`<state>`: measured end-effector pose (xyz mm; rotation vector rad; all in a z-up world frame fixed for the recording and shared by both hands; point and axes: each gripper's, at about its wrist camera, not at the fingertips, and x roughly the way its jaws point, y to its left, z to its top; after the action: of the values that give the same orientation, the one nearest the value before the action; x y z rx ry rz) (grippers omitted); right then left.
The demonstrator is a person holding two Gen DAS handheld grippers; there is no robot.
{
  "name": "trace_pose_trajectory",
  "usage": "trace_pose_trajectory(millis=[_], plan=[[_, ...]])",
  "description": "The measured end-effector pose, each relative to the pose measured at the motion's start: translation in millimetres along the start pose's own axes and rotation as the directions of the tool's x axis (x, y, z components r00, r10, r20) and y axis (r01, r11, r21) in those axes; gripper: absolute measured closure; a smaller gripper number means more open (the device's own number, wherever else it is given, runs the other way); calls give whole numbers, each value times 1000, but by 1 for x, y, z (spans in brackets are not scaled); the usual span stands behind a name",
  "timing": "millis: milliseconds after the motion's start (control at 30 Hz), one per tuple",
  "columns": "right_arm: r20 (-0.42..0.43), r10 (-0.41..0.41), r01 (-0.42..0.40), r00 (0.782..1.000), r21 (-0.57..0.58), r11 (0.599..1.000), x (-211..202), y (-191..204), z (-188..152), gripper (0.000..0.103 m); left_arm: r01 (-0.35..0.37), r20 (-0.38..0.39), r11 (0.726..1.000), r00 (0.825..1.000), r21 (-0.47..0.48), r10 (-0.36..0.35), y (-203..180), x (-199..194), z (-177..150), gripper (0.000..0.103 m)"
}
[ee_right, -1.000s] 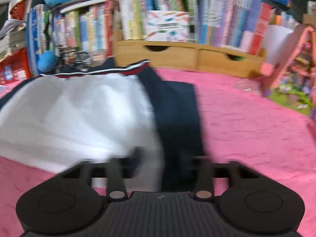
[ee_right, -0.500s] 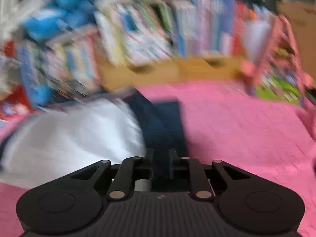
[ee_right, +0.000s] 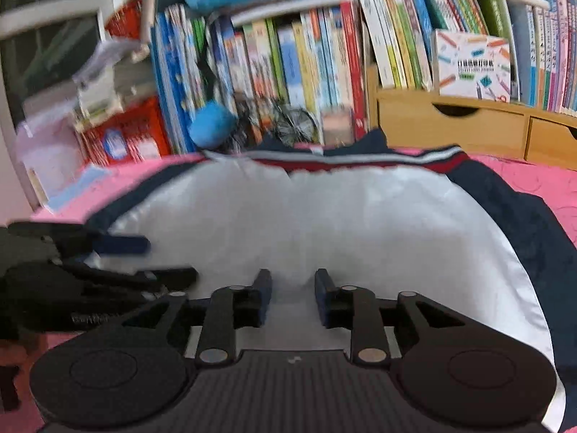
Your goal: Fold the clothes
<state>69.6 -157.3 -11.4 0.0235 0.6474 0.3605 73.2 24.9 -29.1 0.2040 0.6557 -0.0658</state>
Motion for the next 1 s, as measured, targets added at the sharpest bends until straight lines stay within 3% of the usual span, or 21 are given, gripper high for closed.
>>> trace_pose_trajectory(millis=[133,200,233,333,367,433,467,533,567,633,667,700,733,833,933,1000], plan=[[0,-105,105,994,-17,994,2,-24,-1,76,-115,16,993,993,21,114,24,1,-7,15],[4,-85,85,996,2,996,-4,-46,-4,100,-148,10,989,989,2,148,43,-1,-10,15],[2,-67,67,998,18,998,-7,-57,-5,103,-172,6,985,985,-5,172,54,0,-11,15],[11,21,-22,1000,143,989,-16,-86,-8,103,-159,-16,982,987,-105,158,88,-2,-20,8],[20,15,-18,1000,178,984,-20,-92,-9,103,-154,-23,978,988,-139,152,100,-2,-23,7],[28,-179,173,983,153,973,-27,-97,-11,97,-101,-37,968,995,-229,96,115,2,-29,4],[27,-220,213,975,164,963,-28,-105,-11,93,-86,-39,962,996,-259,78,120,3,-30,3],[17,-249,240,968,211,948,-30,-125,-12,94,-100,-38,964,995,-245,93,116,3,-29,2],[12,-264,254,965,234,939,-31,-136,-12,101,-107,-36,966,994,-236,101,114,3,-29,2],[-5,-323,313,946,269,911,-33,-151,-10,102,-116,-33,968,993,-225,111,112,2,-29,2],[-24,-384,376,923,273,886,-34,-152,-9,98,-114,-35,967,993,-229,109,113,3,-30,2],[-36,-427,420,904,269,867,-35,-148,-6,82,-108,-36,966,994,-236,102,116,4,-31,2],[-43,-461,456,886,264,850,-36,-143,-2,76,-101,-39,964,995,-247,94,118,5,-31,2],[85,-325,301,942,216,929,-48,-108,3,78,-95,-42,962,995,-257,87,120,5,-32,2],[158,-86,71,984,100,992,-45,-56,13,64,-110,-41,964,994,-242,103,116,4,-31,1],[160,14,-19,987,33,999,-35,-22,19,53,-117,-41,965,993,-235,111,115,4,-31,1]])
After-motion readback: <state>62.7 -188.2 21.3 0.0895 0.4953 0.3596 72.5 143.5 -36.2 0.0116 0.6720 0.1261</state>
